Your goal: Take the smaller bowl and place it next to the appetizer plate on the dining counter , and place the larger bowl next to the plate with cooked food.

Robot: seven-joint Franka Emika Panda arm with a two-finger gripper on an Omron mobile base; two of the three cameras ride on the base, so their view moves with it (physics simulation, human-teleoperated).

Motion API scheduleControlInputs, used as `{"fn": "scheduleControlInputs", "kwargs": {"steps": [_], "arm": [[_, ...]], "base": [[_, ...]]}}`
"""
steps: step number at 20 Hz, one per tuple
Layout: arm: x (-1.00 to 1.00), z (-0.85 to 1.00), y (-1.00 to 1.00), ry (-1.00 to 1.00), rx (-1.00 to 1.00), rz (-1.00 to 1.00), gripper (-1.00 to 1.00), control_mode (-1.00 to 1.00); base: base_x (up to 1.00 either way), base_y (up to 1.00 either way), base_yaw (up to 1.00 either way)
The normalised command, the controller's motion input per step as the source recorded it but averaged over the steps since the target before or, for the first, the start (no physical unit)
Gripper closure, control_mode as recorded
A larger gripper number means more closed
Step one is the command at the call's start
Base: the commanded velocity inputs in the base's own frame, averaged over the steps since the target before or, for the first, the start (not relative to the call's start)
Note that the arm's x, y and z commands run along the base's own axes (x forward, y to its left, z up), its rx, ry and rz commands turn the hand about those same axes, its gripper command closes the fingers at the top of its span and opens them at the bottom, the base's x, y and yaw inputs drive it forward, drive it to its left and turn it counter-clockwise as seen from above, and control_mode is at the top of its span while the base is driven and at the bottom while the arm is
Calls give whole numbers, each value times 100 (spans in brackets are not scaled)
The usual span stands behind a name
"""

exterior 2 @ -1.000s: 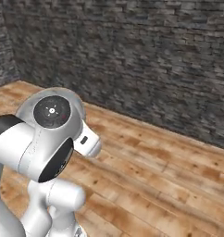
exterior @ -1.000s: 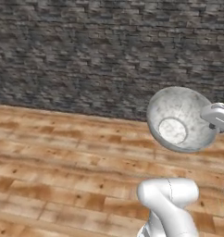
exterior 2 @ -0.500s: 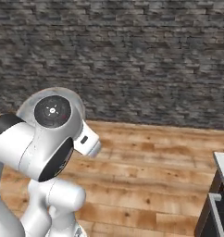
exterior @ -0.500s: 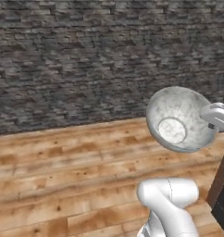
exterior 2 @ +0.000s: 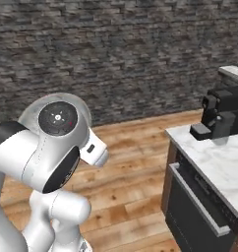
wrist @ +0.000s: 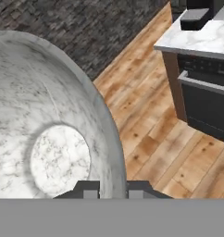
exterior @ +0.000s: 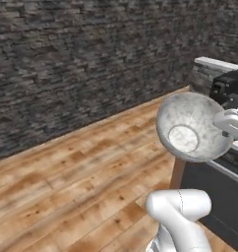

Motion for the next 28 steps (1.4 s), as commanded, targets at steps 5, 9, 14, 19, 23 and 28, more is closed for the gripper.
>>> {"fn": "scheduleControlInputs", "kwargs": {"steps": [5, 9, 14, 19, 23, 28], "arm": [[0, 0, 0, 0, 0, 0, 100, 100], [0, 0, 0, 0, 0, 0, 100, 100], [0, 0, 0, 0, 0, 0, 100, 100], [0, 0, 0, 0, 0, 0, 100, 100], [0, 0, 0, 0, 0, 0, 100, 100], [0, 0, 0, 0, 0, 0, 100, 100]], "base": [[0, 60, -67], [0, 64, -67], [31, 97, -52], [76, 100, -24], [93, 100, -14], [100, 100, -23]]}}
